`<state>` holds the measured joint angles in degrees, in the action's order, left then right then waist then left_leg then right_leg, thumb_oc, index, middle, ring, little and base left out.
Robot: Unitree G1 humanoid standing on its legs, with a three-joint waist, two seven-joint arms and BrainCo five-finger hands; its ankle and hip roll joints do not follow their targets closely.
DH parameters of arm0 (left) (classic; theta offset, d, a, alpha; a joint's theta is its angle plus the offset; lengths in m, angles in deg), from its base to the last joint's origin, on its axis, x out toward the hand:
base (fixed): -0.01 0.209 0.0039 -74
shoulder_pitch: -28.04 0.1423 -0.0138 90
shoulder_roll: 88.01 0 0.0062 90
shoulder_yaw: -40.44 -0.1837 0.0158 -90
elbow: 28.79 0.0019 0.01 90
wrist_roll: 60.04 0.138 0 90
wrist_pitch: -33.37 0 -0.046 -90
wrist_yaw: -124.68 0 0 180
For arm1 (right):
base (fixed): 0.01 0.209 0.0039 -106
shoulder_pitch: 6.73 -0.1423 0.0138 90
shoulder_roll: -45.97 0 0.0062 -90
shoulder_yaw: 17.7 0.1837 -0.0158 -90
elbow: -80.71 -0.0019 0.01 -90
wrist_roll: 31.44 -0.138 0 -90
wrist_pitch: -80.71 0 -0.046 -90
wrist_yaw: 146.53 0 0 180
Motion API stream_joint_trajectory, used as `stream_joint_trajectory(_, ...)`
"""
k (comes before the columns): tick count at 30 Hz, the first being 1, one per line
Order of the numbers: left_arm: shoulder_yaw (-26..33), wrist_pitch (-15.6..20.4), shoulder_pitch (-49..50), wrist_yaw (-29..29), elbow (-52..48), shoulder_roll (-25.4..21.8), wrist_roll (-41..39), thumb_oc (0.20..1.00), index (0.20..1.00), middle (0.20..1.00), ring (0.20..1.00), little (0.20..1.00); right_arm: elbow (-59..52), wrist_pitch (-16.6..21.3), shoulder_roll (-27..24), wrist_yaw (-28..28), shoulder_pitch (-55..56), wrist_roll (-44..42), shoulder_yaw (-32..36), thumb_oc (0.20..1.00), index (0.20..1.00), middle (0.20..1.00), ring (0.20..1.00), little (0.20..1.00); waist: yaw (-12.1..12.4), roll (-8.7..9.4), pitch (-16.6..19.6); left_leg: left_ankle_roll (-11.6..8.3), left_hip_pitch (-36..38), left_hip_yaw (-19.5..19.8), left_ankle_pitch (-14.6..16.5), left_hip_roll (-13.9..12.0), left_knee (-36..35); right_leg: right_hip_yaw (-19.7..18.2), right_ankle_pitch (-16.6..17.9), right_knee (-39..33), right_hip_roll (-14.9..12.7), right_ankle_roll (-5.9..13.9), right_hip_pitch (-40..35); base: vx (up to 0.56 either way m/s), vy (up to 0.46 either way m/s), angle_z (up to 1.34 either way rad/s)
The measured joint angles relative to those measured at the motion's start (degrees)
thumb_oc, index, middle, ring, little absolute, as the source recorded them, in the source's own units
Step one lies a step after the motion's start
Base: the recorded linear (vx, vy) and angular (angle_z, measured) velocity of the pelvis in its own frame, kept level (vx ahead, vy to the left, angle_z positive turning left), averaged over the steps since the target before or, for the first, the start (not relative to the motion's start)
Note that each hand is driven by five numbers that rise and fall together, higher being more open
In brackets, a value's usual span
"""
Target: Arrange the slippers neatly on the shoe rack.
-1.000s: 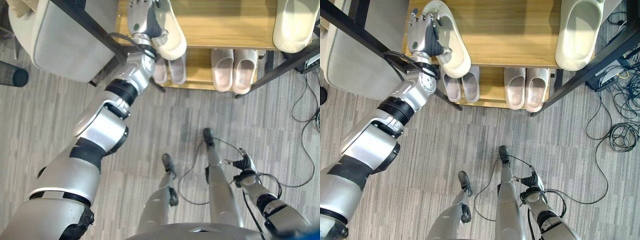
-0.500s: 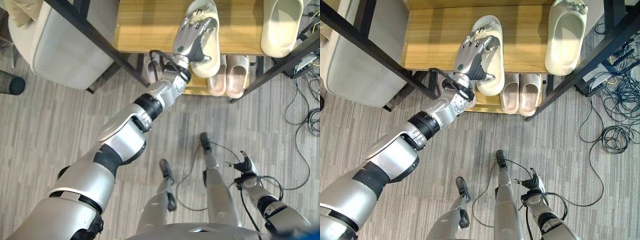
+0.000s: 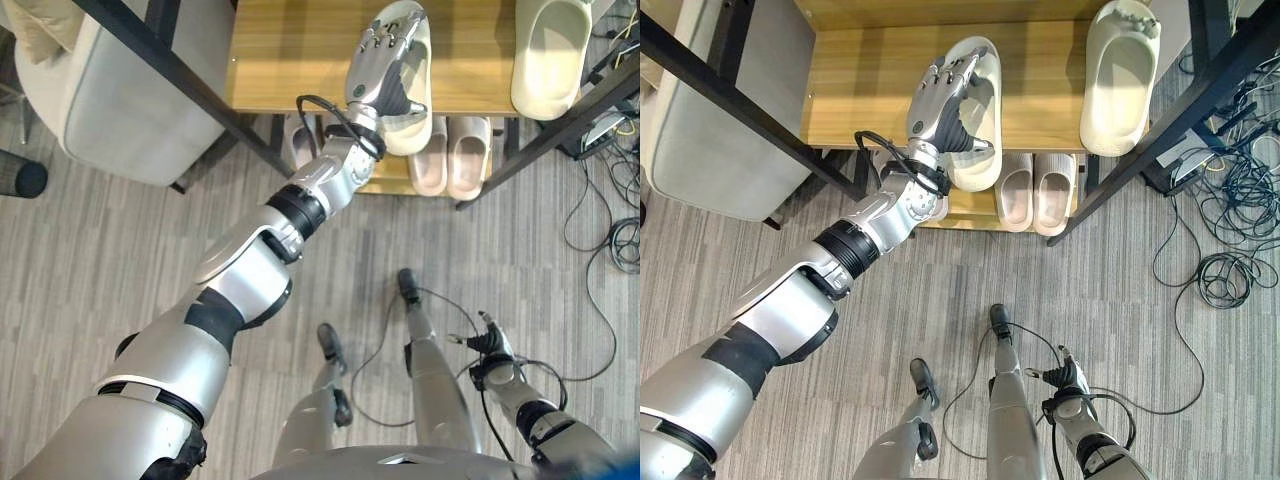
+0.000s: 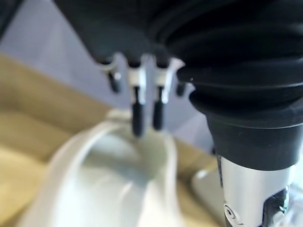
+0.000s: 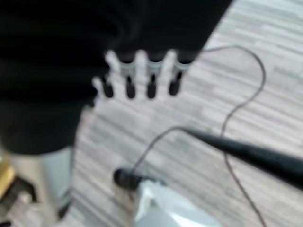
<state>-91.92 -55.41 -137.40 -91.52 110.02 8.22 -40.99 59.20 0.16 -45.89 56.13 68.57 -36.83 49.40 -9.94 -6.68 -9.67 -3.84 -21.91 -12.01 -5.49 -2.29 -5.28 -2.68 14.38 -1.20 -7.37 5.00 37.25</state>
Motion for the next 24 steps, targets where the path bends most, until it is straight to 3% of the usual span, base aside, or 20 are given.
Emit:
stream_joint_trajectory(10, 0.1, 2.0, 1.8, 2.0, -6.0, 0.0, -2.1, 1.000, 1.000, 1.000, 1.000, 1.000, 0.1, -1.2, 1.5, -0.9, 1.2, 0.0, 2.0, 1.000, 1.000, 1.000, 1.000, 1.000, 1.1, -0.74, 0.5, -0.17, 2.0, -0.2, 0.1, -0.3, 0.0, -0.1, -0.2, 0.0, 0.4, -0.21, -1.9, 0.01, -0.005, -0.02)
stream_joint_trajectory(16, -2.5, -1.2, 0.6, 2.1, 9.5, -0.6, 2.6, 1.000, 1.000, 1.000, 1.000, 1.000, 1.1, -1.1, 1.3, -1.0, 1.1, 0.0, 1.8, 1.000, 1.000, 1.000, 1.000, 1.000, 0.0, -1.02, 0.7, -0.23, 1.4, -0.3, 0.2, -0.5, 0.0, -0.2, -0.3, 0.0, 0.6, -0.27, -1.2, 0.01, -0.006, -0.01)
stream_joint_trajectory(24, -2.1, -3.3, -0.9, 2.0, 10.6, -3.2, 3.0, 1.000, 1.000, 1.000, 1.000, 1.000, 2.2, -1.1, 1.0, -0.3, 1.0, 0.0, 1.8, 1.000, 1.000, 1.000, 1.000, 1.000, 0.0, -0.98, 0.7, -0.50, 0.5, -1.6, 0.8, -1.1, 0.0, -1.1, -0.3, -0.1, 1.4, -0.25, 0.3, 0.04, -0.013, -0.08)
